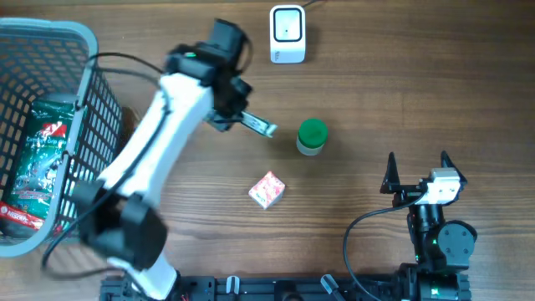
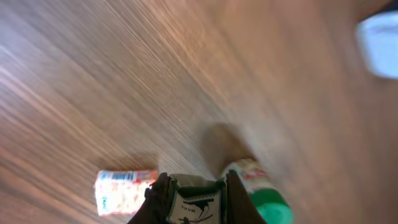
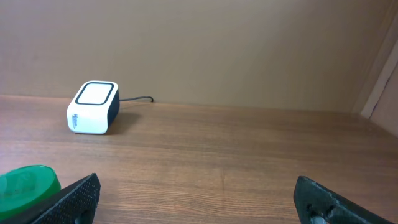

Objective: Scan the item barcode
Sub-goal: 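Take the small green-white box from the basket, set it beside the jar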

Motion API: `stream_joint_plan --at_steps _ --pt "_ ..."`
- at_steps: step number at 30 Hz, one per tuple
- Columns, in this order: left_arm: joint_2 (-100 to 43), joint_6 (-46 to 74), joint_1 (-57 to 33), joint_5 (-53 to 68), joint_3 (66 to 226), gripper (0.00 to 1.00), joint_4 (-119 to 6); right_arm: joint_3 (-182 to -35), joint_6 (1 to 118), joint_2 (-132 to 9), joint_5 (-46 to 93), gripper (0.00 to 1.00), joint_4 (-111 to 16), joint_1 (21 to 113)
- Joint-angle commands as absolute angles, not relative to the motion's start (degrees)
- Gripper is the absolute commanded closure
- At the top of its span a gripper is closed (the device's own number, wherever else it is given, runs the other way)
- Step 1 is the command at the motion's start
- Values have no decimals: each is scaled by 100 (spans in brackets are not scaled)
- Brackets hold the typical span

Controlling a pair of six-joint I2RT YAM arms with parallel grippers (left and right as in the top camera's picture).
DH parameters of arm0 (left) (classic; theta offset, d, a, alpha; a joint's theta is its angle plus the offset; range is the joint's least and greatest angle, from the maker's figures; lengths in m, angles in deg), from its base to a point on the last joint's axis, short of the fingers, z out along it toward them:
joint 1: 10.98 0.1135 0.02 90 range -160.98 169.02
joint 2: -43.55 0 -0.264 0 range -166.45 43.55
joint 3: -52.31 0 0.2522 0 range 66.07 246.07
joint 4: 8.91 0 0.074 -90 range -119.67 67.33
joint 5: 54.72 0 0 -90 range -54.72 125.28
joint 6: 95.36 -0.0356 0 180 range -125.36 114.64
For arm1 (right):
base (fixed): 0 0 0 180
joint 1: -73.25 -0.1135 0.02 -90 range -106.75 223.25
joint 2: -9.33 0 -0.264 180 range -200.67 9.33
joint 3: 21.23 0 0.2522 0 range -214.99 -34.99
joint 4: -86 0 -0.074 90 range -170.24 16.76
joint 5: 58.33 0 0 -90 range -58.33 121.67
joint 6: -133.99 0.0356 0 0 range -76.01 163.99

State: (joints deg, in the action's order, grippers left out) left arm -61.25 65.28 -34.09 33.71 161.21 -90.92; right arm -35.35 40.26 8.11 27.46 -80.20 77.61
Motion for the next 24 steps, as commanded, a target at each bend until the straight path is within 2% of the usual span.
stream_joint_plan --at_steps 1,5,7,8,9,10,15,18,21,24 --pt "-6885 6606 -3763 3159 16051 92 -8880 -3529 4099 853 2784 0 -8036 7758" --pt "-7548 6604 -4174 3498 16044 82 -8782 -3529 4099 853 2784 0 -8036 7758" --pt "-7624 6602 -4281 3496 16044 67 -8780 -3529 4099 853 2784 0 -8036 7758" --pt "-7604 6560 -4303 3489 16049 55 -8784 -3529 4096 853 2784 0 -8036 7758" --pt "-7475 6536 -4312 3529 16049 25 -8847 -3529 4099 853 2784 0 -8036 7758" --pt "-7329 6431 -4290 3588 16070 1 -8889 -3529 4099 853 2784 0 -8036 7758" --pt "-5956 5719 -3674 5334 17349 0 -9717 -3529 4099 853 2784 0 -8036 7758" --pt "-4933 4792 -2721 6385 18044 0 -9459 -3529 4099 853 2784 0 -8036 7758" --pt "-4328 4700 -1232 6372 18051 0 -9536 -3529 4099 853 2784 0 -8036 7758" --pt "-4457 4906 652 5380 18027 0 -9988 -3529 4099 853 2784 0 -8036 7758"
